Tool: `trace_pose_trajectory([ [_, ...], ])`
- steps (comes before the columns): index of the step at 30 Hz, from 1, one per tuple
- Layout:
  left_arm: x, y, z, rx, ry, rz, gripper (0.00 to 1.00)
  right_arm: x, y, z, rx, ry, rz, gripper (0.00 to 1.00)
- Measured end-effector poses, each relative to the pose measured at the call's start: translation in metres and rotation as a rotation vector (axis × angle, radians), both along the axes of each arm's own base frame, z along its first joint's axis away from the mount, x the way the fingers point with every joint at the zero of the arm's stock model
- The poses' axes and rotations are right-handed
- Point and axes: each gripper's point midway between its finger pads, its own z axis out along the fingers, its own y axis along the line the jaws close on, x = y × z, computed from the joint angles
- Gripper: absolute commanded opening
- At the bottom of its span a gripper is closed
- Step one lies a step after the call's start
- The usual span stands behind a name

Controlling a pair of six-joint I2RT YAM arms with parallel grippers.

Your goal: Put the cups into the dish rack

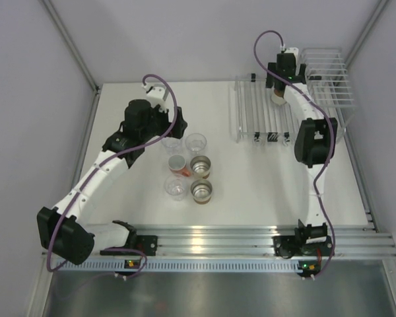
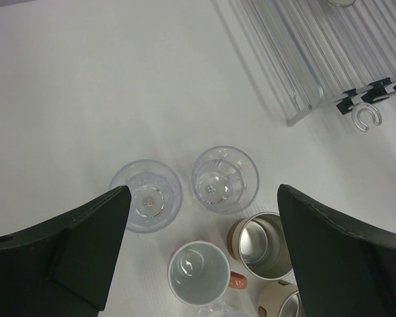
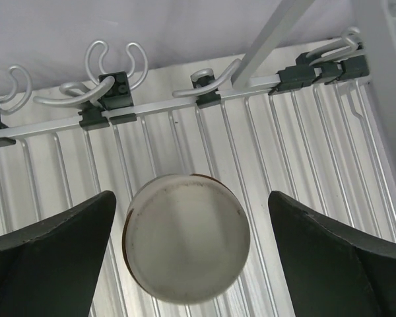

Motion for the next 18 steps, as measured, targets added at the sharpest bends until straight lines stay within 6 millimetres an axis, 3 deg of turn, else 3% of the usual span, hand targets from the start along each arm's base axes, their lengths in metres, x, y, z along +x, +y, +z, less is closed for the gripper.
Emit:
trace_pose_trajectory([
  [4,-0.001,0.002,0.001,0.0,-0.003,0.002,0.98,-0.011,0.005,0.02,0.008,-0.034,0.014,0.99],
  [7,-0.001,0.002,-0.002,0.003,0.0,0.002,0.98,-0.019,0.01,0.049,0.021,-0.091,0.032,0.99],
  [13,-0.001,0.003,-0.003,0.019,-0.004,-0.008,0.98,-0.05,0.05,0.144,0.077,-0.273,0.143,1.0],
  [15,-0.001,0.003,-0.003,0.028,-0.008,-0.013,0.98,-0.068,0.068,0.179,0.1,-0.342,0.194,0.99],
  [18,-0.002,0.002,-0.004,0.044,-0.015,-0.03,0.98,-0.104,0.09,0.214,0.132,-0.406,0.255,0.99],
])
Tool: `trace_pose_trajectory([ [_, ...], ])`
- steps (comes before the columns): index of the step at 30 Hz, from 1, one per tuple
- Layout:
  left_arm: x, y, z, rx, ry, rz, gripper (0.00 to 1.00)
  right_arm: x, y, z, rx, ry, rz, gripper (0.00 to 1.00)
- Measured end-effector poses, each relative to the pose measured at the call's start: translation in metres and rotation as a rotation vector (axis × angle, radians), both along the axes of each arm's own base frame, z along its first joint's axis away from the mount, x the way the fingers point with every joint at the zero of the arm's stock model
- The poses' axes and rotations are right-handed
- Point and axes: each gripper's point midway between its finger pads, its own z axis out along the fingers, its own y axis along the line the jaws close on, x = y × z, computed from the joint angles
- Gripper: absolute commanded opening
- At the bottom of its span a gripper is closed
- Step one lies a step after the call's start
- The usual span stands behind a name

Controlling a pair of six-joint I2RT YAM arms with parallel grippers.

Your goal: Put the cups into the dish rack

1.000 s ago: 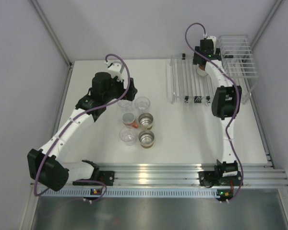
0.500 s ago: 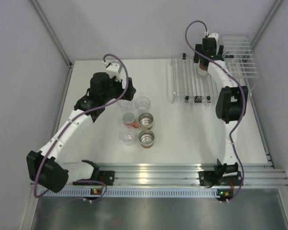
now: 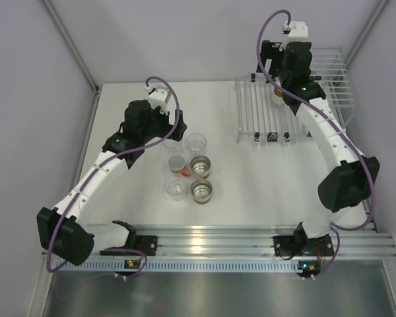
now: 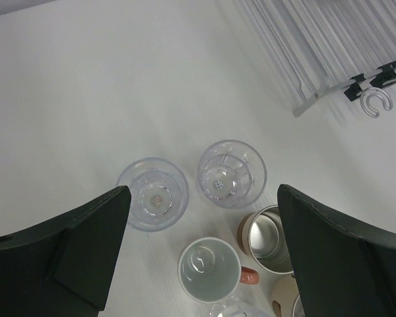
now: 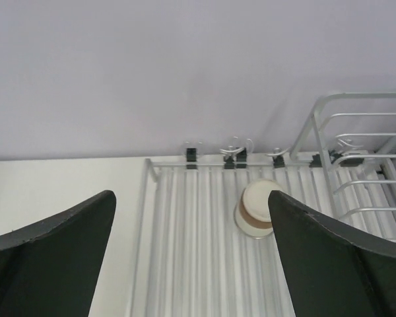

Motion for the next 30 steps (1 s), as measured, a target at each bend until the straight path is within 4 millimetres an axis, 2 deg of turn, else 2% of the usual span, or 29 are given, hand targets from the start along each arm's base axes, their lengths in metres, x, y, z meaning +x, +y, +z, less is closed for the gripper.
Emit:
trace_pose_trajectory([
  [2,0.0,-0.001,0.0,0.013,-0.006,-0.016,0.98,-0.025,0.011,0.012,0.019,-0.026,0.035,0.99],
  [5,0.0,-0.001,-0.002,0.034,-0.012,-0.032,0.98,-0.062,0.023,0.008,0.039,-0.017,0.079,0.99],
  [8,0.002,-0.003,-0.009,0.061,-0.006,-0.053,0.98,-0.098,0.031,-0.018,0.047,0.029,0.113,0.99],
  [12,0.008,-0.008,-0.034,0.108,0.041,-0.083,0.98,-0.147,0.043,-0.062,0.048,0.117,0.169,1.0],
  [15,0.014,-0.016,-0.06,0.157,0.091,-0.102,0.98,-0.177,0.05,-0.08,0.051,0.146,0.21,0.99],
  [17,0.02,-0.025,-0.079,0.187,0.134,-0.123,0.98,-0.195,0.053,-0.084,0.062,0.147,0.235,1.0],
  [21,0.031,-0.038,-0.112,0.257,0.195,-0.141,0.96,-0.223,0.052,-0.081,0.1,0.117,0.265,0.99],
  [24,0.037,-0.041,-0.124,0.295,0.213,-0.141,0.96,-0.239,0.05,-0.082,0.123,0.103,0.28,0.99],
  [30,0.052,-0.039,-0.127,0.342,0.207,-0.115,0.94,-0.257,0.044,-0.101,0.133,0.124,0.286,0.98],
])
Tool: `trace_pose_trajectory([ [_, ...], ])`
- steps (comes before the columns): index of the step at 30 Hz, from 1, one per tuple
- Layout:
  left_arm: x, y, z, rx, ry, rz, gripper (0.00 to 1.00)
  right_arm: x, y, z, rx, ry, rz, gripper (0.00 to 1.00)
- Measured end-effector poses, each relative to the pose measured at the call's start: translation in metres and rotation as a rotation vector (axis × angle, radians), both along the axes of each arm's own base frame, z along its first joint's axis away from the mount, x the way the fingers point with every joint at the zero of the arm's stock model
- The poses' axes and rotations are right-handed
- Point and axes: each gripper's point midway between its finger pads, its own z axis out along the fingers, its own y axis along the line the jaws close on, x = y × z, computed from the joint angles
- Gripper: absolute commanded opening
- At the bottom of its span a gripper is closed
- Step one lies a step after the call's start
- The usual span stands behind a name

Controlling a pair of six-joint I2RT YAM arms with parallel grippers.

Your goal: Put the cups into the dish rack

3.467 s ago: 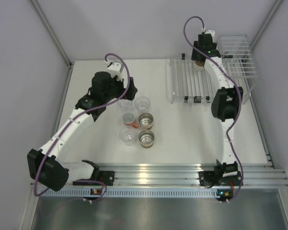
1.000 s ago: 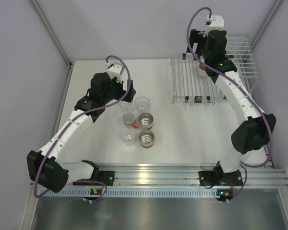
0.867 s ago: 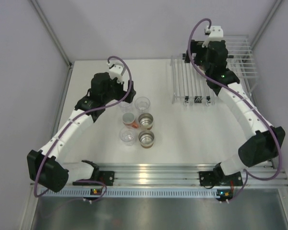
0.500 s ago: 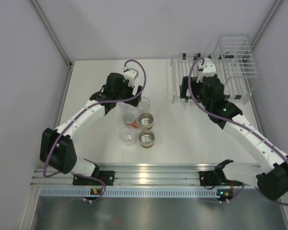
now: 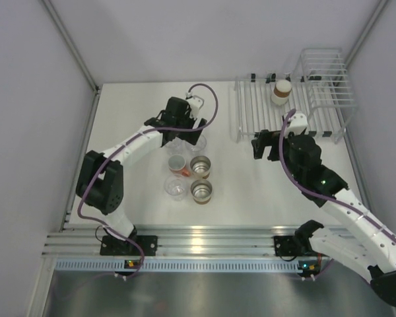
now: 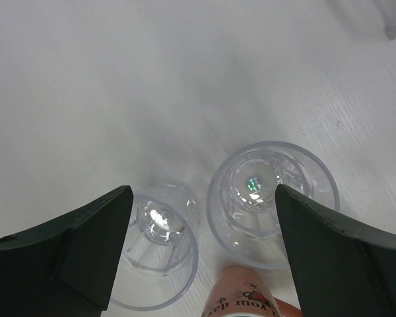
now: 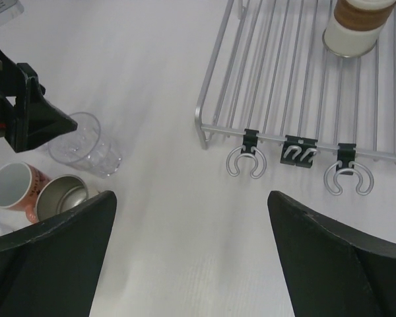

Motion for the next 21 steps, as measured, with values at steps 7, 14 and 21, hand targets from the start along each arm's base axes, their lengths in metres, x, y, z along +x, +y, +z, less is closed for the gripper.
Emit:
trace_pose_trajectory([
  [7,0.006,-0.001,-0.015,0.029,0.021,-0.002,0.86,-0.007,-0.005,-0.02,-0.027,0.041,-0.007,0.97],
  [14,0.006,-0.002,-0.028,0.045,0.048,-0.011,0.62,-0.008,-0.007,-0.026,-0.028,0.056,-0.014,0.96],
  [21,0.007,-0.005,-0.032,0.052,0.052,-0.024,0.38,-0.008,-0.006,-0.027,-0.016,0.064,-0.019,0.96],
])
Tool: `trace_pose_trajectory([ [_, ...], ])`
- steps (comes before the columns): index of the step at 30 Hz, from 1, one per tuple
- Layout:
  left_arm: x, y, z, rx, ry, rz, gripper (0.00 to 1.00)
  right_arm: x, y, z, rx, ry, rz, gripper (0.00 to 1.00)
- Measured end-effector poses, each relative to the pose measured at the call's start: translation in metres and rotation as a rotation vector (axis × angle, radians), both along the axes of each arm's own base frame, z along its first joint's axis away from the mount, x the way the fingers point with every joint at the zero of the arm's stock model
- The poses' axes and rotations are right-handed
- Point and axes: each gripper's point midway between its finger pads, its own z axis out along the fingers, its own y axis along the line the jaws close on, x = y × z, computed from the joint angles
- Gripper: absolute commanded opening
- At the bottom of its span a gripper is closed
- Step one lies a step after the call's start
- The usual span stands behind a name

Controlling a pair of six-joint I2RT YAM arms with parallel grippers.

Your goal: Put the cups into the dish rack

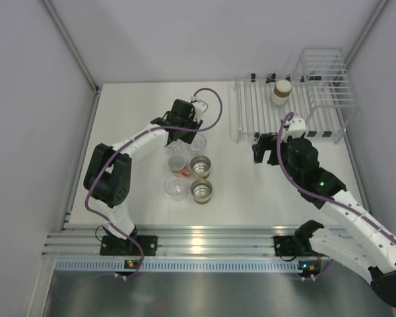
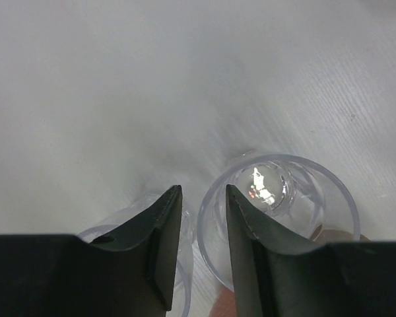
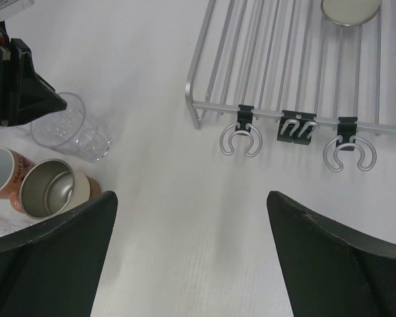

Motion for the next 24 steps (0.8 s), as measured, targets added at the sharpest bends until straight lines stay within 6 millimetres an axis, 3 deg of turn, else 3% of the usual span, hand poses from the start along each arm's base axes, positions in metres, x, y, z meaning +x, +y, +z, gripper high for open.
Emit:
trace_pose_trajectory([
  [4,0.001,-0.004,-0.001,0.0,0.001,-0.007,0.2,0.0,0.0,0.0,0.0,0.001,-0.002,0.96],
  [6,0.001,-0.006,-0.002,0.002,0.003,-0.01,0.06,0.0,-0.001,-0.001,-0.001,0.001,-0.008,0.96],
  [8,0.001,-0.009,0.0,-0.002,-0.002,-0.015,0.0,0.0,-0.002,-0.003,-0.001,0.005,-0.014,0.95],
  [16,0.001,-0.013,0.002,0.005,-0.013,-0.013,0.0,-0.003,-0.006,-0.016,-0.008,0.03,-0.029,0.97],
  [24,0.004,-0.006,0.013,0.011,-0.041,0.074,0.0,-0.008,-0.014,0.002,0.024,-0.029,-0.048,0.99],
])
